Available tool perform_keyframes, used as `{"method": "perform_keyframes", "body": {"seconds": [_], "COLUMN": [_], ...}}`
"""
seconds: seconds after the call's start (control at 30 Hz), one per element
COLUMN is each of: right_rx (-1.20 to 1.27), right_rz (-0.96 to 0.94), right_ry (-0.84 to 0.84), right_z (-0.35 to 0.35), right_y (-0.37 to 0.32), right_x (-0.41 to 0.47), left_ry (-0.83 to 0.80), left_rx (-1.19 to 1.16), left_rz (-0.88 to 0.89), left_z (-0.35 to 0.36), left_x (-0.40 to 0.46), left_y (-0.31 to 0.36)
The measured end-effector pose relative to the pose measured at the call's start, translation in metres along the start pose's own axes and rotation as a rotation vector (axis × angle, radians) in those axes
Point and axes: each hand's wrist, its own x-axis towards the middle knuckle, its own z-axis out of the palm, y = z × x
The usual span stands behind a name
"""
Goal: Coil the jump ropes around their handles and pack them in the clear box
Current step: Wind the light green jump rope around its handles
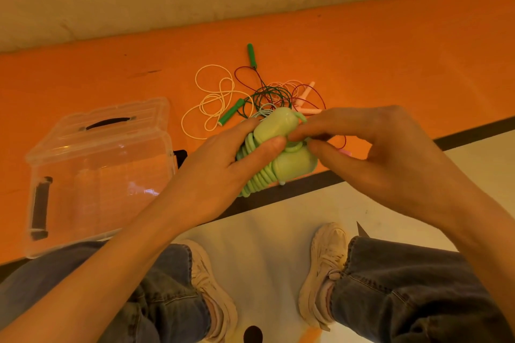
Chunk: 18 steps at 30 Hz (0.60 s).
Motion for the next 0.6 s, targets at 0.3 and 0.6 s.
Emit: {"method": "perform_keyframes", "body": {"seconds": [0.3,0.6], "right_rx": [0.065,-0.205], "right_rz": [0.098,0.114], "right_ry": [0.021,0.04], "right_z": [0.008,0.021], "right_y": [-0.003,-0.003], "right_x": [0.0,0.003], "left_ry": [0.043,0.072], "left_rx": [0.103,0.283], "left_rz": [-0.041,-0.056], "left_z": [0.001,0.007], "left_x": [0.0,-0.001], "left_y": [-0.002,-0.002]}}
